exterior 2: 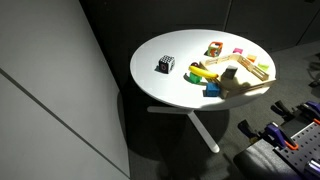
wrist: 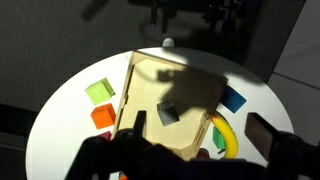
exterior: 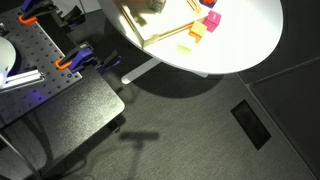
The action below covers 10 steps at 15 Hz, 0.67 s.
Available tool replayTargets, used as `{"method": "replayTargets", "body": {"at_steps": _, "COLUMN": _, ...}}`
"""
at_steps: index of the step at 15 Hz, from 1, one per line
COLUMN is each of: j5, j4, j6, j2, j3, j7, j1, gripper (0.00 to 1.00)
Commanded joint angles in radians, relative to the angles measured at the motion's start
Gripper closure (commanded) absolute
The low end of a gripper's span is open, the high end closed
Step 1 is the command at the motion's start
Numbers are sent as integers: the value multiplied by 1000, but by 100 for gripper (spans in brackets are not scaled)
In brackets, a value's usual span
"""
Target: Remove the gray block from the wooden tray and place it on the table to the right of the wooden tray
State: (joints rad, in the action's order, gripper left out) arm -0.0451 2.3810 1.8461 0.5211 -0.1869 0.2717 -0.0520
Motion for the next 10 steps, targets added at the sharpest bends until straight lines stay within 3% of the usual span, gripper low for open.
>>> {"method": "replayTargets", "body": {"at_steps": 1, "j5": 8, "j4": -2, "j6": 13, "j2": -1, "j3": 20, "j7": -33, "j1": -11, "gripper": 0}}
{"method": "replayTargets", "body": {"at_steps": 10, "j5": 13, "j4": -70, "j6": 128, "j2": -196, "j3": 108, "j7": -152, "j1": 17, "gripper": 0}}
